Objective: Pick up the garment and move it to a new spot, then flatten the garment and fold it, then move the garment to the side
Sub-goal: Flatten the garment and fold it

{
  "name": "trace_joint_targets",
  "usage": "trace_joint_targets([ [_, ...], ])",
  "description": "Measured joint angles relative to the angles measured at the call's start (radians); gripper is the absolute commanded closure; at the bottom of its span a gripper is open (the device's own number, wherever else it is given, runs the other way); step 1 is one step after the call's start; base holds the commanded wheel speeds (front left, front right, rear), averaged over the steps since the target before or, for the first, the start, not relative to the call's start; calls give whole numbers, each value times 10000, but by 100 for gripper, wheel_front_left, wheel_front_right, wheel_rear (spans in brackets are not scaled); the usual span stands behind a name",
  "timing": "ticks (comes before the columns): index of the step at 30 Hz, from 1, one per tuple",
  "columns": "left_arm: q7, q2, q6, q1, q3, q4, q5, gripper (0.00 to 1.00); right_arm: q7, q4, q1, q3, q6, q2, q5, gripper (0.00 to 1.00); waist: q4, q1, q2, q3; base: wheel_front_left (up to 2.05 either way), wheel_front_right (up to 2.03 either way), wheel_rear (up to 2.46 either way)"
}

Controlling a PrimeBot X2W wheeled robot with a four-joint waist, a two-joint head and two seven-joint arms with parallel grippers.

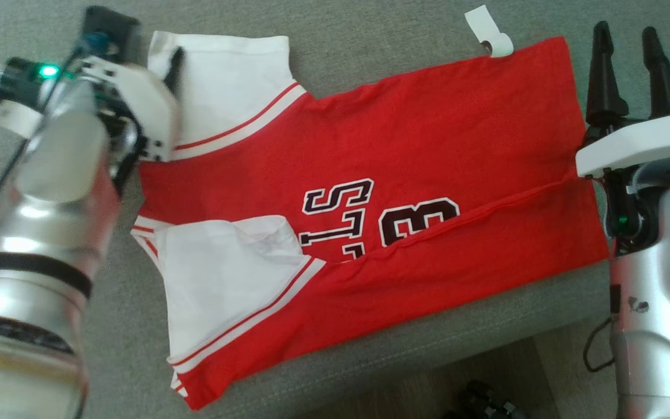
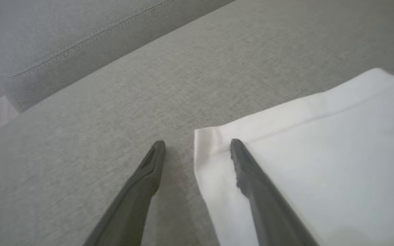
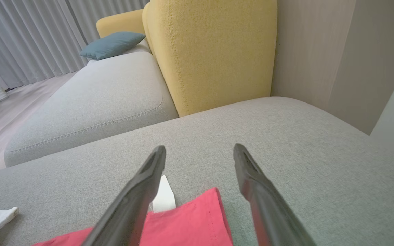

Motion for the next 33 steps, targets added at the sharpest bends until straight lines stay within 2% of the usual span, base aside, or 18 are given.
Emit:
trace_joint_targets([
  [1, -54, -84, 0, -5, -182, 10, -150, 0, 0, 2, -1, -38, 0, -2, 0, 0, 15, 0, 0, 10, 0, 0, 0],
  [2, -40, -182, 0, -5, -422, -10, -374, 26, 0, 6, -1, -59, 0, 0, 0, 0, 32, 0, 0, 21, 0, 0, 0],
  [3, 61, -274, 2, -2, -725, -111, -673, 76, 0, 12, -3, -100, 0, 0, -2, 0, 46, 0, 0, 37, 0, 0, 0],
  [4, 234, -343, 10, -2, -1064, -290, -1058, 100, 2, 12, -4, -144, 0, 0, -2, 0, 65, 0, 0, 59, 0, 0, 0],
  [8, 548, -165, 29, 7, -2150, -1177, -2451, 100, 6, 12, -93, -389, 0, 0, -153, 0, 267, 0, 0, 163, 0, 0, 0],
  [13, -546, 188, -15, 70, -2625, -1452, -3200, 100, 136, 33, -427, -671, 0, 0, -441, 0, 700, 0, 0, 125, 0, 0, 0],
  [16, -1313, 182, -15, 68, -2627, -1476, -3325, 100, 274, 184, -433, -871, 0, -2, -541, 0, 992, 0, 0, -94, 0, 0, 0],
  [20, -1728, -82, -17, 85, -2637, -1912, -3394, 100, 821, 683, -430, -1195, 0, -81, -648, 0, 1461, 0, 0, -466, 0, 0, 0],
  [27, -1822, -364, 15, 1167, -2704, -3080, -3519, 100, 1739, 2299, -623, -1998, 0, -780, -957, 0, 2400, 0, 0, -956, 0, 0, 0],
  [33, -1831, -372, 351, 1829, -2947, -4226, -3329, 100, 2594, 3829, -1469, -2380, 0, -1369, -1962, 0, 3010, -1, 0, -1048, 0, 0, 0],
])
